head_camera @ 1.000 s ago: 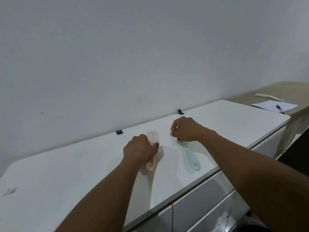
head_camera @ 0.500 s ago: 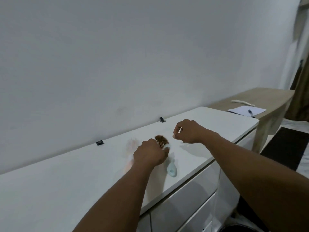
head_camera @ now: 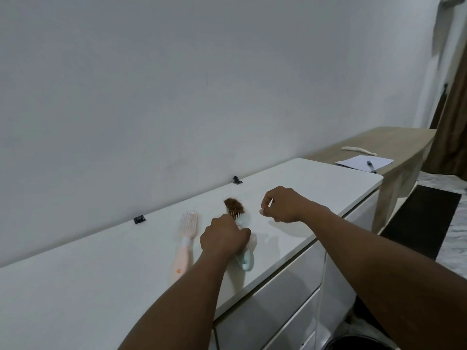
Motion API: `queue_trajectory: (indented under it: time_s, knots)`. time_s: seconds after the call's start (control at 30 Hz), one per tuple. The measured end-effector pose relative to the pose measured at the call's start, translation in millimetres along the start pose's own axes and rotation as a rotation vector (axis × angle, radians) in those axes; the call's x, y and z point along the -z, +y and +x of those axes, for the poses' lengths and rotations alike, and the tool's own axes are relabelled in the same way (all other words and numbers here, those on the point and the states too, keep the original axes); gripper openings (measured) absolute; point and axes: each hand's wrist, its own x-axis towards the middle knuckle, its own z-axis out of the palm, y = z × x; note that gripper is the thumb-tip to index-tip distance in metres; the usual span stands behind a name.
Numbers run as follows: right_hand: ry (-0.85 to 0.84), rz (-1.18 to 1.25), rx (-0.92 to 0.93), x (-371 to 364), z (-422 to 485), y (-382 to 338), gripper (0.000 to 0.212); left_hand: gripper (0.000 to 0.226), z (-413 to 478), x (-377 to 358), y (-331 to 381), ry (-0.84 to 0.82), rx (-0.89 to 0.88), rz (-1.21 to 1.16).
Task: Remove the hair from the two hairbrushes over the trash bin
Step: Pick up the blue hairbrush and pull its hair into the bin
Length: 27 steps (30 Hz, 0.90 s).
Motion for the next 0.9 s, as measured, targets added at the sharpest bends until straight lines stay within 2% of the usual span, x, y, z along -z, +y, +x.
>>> queue_trajectory:
  time_s: [0.2, 0.37, 0.47, 0.67, 0.9]
  knots:
    - [0.104, 0.001, -0.033, 38, -42, 11, 0.027, 0.038, -27, 8, 43, 0.047, -0.137, -0.154]
    - [0.227, -0.001, -0.112, 76, -84, 40, 0.058, 0.029, -56, 2, 91, 0.055, -0.314, -0.229]
    - [0.293, 0.072, -0.159, 91, -111, 62, 0.065, 0.033, -74, -15, 114, 0.047, -0.397, -0.235]
    - [0.381, 0.283, -0.256, 92, -156, 120, 0.054, 0.029, -111, -72, 149, -0.025, -0.546, -0.264]
    - [0.497, 0.582, -0.460, 18, -183, 214, 0.028, 0.030, -138, -183, 137, -0.209, -0.606, -0.235]
